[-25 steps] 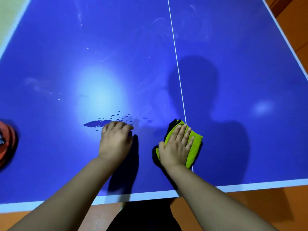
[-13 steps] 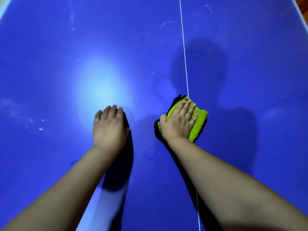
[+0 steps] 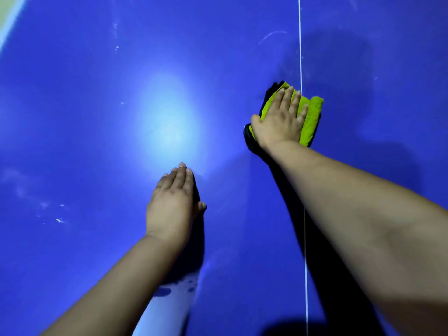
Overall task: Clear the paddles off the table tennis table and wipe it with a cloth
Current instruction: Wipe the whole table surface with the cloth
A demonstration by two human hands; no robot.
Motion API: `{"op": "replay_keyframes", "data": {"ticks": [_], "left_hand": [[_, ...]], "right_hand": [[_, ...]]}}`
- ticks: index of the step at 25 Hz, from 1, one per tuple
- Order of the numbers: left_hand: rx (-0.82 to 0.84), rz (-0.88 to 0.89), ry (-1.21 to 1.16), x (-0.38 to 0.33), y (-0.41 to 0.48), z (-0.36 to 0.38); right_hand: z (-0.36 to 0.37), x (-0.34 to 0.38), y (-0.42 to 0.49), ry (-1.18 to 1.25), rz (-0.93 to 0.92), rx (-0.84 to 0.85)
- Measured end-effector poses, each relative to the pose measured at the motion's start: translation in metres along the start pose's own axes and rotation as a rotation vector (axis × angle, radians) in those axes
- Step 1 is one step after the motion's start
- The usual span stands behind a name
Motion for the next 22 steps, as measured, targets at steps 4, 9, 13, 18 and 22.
{"op": "replay_keyframes", "data": {"ticks": [4, 9, 13, 18, 22], "left_hand": [[-0.019, 0.003, 0.011, 0.001, 0.001, 0.002], [0.006, 0.012, 0.046, 0.004, 0.001, 0.007], [-0.019, 0.109, -0.017, 0.015, -0.004, -0.003], [-0.143, 0.148, -0.146, 0.047, -0.069, -0.019], [-0.128, 0.151, -0.23, 0.071, -0.135, -0.002]], "right_hand": [[-0.003, 0.013, 0.012, -0.091, -0.17, 0.024], [0.013, 0.025, -0.049, -0.25, -0.52, 0.052], [0.033, 0.029, -0.13, -0.23, -0.593, 0.106], [0.061, 0.025, -0.245, -0.199, -0.603, 0.083], [0.079, 0.021, -0.331, -0.183, -0.568, 0.062]]}}
Point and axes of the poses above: each hand's wrist, its own y-axis towards the middle knuckle, its own z-axis out of the palm, x = y × z, the point moved 7 cm from there along y, towards the middle knuckle, and after that the axes turned 6 degrees about x, right-handed, at the moved point
